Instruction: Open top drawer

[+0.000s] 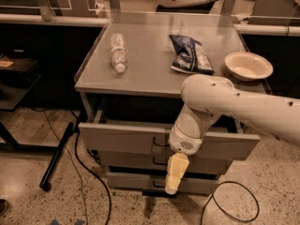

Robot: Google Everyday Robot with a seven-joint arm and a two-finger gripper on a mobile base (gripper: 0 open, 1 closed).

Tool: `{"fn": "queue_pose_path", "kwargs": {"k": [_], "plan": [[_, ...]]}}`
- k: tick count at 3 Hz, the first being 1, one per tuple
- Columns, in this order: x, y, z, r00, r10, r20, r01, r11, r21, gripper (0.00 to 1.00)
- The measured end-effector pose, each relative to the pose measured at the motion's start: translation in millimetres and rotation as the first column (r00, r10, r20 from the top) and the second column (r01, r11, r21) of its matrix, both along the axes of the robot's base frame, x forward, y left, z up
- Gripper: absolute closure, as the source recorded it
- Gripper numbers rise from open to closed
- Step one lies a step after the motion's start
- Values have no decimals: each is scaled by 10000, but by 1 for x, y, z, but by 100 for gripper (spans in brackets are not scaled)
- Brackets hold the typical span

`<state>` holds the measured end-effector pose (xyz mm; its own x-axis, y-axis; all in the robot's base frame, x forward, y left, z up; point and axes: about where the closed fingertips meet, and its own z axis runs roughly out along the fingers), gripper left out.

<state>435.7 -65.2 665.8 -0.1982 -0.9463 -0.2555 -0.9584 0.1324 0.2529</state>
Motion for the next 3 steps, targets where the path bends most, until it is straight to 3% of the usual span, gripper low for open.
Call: {"fn": "queue_pose_path", "kwargs": {"k": [1, 2, 3], "plan": [[-43, -16, 34, 10000, -50, 24, 49, 9991, 415, 0], [-44, -17, 35, 10000, -73, 34, 71, 9990, 441, 0], [-38, -6, 42, 9999, -16, 136, 4, 9963, 862, 0]]}}
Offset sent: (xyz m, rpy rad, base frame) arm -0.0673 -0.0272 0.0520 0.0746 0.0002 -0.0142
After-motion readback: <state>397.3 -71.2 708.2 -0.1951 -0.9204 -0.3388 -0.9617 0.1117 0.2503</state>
